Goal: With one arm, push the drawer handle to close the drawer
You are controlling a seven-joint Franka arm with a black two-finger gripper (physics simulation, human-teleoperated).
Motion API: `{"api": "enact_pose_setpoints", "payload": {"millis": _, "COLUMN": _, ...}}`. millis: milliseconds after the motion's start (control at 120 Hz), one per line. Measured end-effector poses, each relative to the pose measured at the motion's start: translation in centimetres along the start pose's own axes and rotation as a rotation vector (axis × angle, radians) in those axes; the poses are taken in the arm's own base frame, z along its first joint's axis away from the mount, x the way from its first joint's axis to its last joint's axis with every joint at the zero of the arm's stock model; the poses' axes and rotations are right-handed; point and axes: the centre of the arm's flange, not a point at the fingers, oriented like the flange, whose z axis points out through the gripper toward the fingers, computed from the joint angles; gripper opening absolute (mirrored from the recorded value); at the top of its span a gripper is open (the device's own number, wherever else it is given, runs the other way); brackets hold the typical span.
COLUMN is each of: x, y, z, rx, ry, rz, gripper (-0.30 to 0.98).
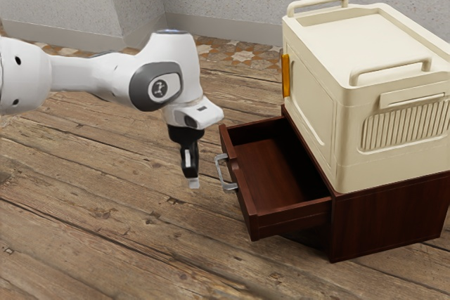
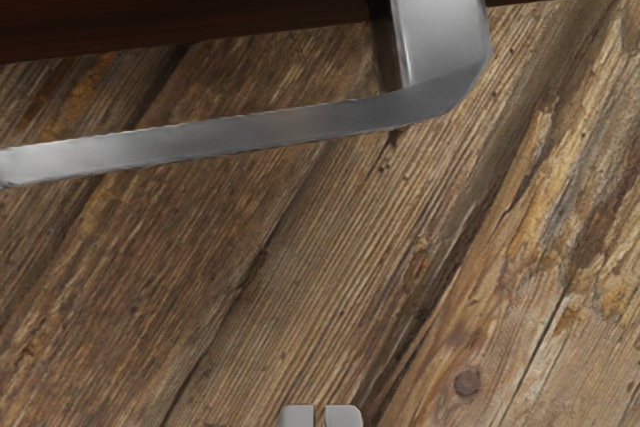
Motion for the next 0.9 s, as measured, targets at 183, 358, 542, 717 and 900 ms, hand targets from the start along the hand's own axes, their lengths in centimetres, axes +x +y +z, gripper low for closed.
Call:
{"api": "enact_pose_setpoints", "payload": {"millis": 183, "x": 1.4, "y": -1.9, "z": 0.0, "rx": 0.027, "ry": 0.028, "rz": 0.013, "gripper": -0.10}}
{"api": "enact_pose_setpoints", "payload": {"millis": 358, "x": 2.7, "y": -2.3, "z": -0.2, "rx": 0.051, "ry": 0.046, "rz": 0.019, "gripper": -0.10}}
{"api": "enact_pose_setpoints", "payload": {"millis": 542, "x": 4.3, "y": -2.3, "z": 0.1, "rx": 0.053, "ry": 0.061, "rz": 0.008, "gripper": -0.10}}
{"api": "enact_pose_setpoints", "payload": {"millis": 717, "x": 6.3, "y": -2.3, "z": 0.0, "rx": 0.052, "ry": 0.083, "rz": 0.002, "gripper": -0.10}}
{"api": "enact_pose_setpoints", "payload": {"millis": 900, "x": 7.6, "y": -2.2, "z": -0.3, "rx": 0.054, "ry": 0.101, "rz": -0.013, "gripper": -0.10}}
